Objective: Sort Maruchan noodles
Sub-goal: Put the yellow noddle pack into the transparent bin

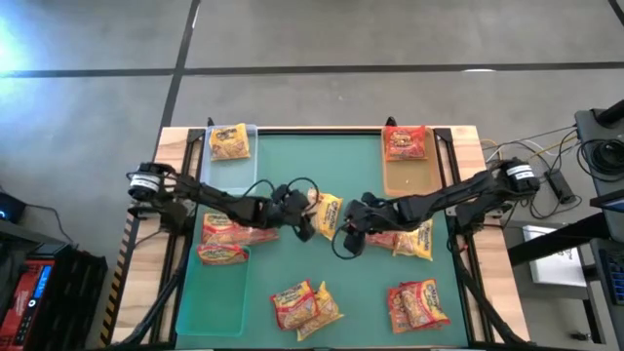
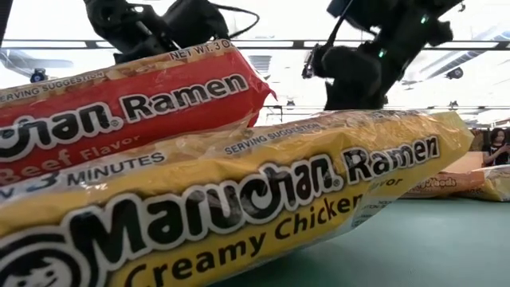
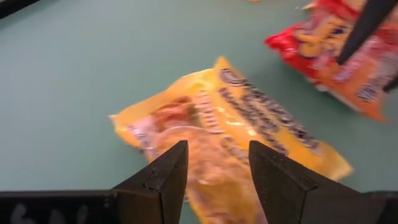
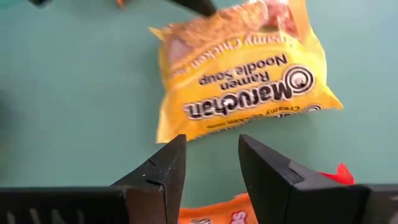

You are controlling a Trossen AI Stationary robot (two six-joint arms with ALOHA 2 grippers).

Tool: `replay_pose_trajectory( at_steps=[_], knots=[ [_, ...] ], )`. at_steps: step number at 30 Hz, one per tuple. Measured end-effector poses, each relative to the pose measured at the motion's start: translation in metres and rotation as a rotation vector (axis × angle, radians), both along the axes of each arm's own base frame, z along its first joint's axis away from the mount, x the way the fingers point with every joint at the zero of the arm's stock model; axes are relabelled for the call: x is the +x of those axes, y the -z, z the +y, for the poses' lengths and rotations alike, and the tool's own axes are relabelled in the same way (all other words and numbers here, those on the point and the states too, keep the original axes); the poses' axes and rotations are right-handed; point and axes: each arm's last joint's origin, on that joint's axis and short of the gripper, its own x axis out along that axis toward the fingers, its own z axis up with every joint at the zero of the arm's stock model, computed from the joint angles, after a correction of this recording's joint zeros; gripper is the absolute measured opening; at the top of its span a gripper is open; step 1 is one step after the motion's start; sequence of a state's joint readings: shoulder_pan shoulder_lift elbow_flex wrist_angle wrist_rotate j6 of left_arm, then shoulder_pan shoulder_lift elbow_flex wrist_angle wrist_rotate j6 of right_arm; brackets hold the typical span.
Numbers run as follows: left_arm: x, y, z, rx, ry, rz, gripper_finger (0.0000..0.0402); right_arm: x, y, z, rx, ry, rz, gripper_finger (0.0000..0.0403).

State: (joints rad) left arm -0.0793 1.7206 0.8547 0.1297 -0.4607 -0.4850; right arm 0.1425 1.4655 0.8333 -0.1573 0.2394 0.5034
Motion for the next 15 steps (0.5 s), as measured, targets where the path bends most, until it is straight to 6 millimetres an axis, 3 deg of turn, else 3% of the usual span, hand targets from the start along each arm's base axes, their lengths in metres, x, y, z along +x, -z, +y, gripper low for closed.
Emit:
replay_pose_trajectory(
  at_steps=[9, 15],
  knots=[
    [-0.012, 0.011, 0.025, 0.009, -0.111, 0.160, 0.0153, 0.022, 0.038, -0.005, 0.023, 0.034, -0.004, 0.0137],
    [-0.019, 0.017, 0.028, 0.013, -0.119, 0.232, 0.0153, 0.021, 0.042, -0.002, 0.061, 0.075, 0.000, 0.0137]
  ],
)
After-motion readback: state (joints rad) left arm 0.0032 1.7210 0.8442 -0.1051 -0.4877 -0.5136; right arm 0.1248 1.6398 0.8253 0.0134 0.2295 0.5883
